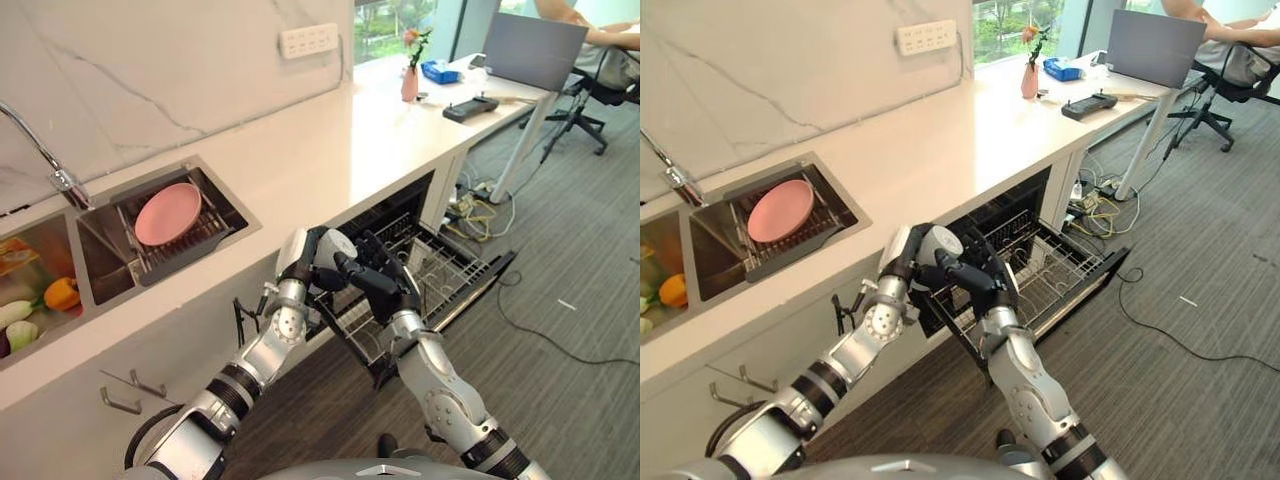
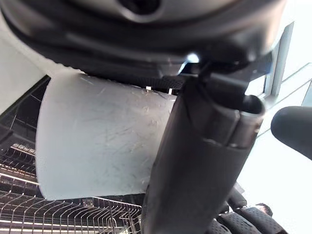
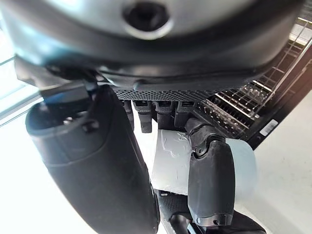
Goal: Place the dishes in the dishwasher.
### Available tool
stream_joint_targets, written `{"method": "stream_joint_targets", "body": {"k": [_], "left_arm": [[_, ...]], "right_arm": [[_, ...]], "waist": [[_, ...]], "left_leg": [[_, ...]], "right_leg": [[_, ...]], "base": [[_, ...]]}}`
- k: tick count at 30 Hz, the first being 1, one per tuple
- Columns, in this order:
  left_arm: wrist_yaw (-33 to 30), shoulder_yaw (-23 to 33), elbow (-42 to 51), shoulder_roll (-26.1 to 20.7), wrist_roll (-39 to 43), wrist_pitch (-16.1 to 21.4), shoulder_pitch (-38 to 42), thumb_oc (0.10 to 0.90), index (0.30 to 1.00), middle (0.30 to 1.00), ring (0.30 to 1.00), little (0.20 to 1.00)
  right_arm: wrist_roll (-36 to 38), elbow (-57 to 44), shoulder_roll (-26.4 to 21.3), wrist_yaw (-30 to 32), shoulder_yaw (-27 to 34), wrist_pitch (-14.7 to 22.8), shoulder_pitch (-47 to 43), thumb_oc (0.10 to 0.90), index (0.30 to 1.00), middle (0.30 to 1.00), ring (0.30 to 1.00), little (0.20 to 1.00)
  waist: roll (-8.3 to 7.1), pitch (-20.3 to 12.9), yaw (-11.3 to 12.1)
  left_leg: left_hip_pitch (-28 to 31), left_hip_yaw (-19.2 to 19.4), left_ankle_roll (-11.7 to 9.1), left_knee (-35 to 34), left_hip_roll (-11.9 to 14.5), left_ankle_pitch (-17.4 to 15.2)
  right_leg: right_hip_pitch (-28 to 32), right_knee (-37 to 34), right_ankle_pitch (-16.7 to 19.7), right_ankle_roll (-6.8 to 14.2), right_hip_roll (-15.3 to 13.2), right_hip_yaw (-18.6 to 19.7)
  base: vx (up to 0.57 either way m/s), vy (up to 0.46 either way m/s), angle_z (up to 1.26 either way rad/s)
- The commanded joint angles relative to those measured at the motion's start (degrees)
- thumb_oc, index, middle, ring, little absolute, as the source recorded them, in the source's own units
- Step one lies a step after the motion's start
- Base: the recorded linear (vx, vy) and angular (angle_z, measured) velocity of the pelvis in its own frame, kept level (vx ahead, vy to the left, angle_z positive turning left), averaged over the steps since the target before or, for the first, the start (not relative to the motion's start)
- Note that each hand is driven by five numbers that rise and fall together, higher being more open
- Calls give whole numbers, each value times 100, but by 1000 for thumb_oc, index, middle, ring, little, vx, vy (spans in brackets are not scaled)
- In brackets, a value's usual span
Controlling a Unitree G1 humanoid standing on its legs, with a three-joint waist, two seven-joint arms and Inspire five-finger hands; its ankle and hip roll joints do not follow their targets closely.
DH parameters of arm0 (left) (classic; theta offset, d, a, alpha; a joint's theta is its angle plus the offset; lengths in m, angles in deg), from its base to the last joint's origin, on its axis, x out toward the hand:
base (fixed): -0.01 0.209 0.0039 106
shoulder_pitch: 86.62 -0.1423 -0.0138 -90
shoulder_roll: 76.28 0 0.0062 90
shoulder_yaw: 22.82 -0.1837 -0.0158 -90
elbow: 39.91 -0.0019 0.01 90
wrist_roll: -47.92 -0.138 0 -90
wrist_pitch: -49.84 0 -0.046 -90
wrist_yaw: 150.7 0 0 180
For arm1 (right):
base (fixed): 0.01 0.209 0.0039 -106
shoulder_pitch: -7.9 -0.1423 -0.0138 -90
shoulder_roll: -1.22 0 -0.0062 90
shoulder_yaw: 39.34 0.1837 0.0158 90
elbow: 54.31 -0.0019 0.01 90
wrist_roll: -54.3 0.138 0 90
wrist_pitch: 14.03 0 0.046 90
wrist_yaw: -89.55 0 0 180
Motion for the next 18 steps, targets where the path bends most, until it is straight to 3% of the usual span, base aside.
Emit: {"method": "stream_joint_targets", "body": {"k": [1,5,8,14,18], "left_arm": [[-406,-336,-348,225,-425,426,1590,400,300,300,300,300],[-553,-576,-365,371,-540,384,1685,400,300,300,300,300],[-644,-697,-362,416,-655,384,1764,400,300,300,300,300],[-584,-907,-307,420,-927,405,1840,400,300,300,300,300],[-506,-948,-273,419,-1031,425,1841,400,300,300,300,300]], "right_arm": [[17,-116,725,-188,-357,374,-797,800,900,900,900,900],[-261,429,1039,417,-350,557,-1094,800,900,900,900,900],[-811,831,1090,787,-297,496,-1248,800,900,900,900,900],[-2002,1421,958,1122,-120,190,-1559,800,900,900,900,900],[-2042,1691,1000,1242,4,201,-1650,800,900,900,900,900]], "waist": [[-166,-210,45],[-146,-215,99],[-139,-213,118],[-121,-231,161],[-124,-233,172]], "left_leg": [[-117,-304,-210,68,95,-323],[-97,-348,-202,69,78,-340],[-97,-385,-196,74,71,-348],[-91,-456,-187,72,73,-354],[-85,-485,-185,65,79,-355]], "right_leg": [[224,150,-662,491,-308,-78],[260,148,-669,488,-320,-119],[274,148,-684,482,-325,-138],[310,131,-730,477,-321,-202],[332,123,-756,469,-312,-222]], "base": [[0,0,0],[19,21,2],[15,15,6],[20,12,6],[14,4,2]]}}
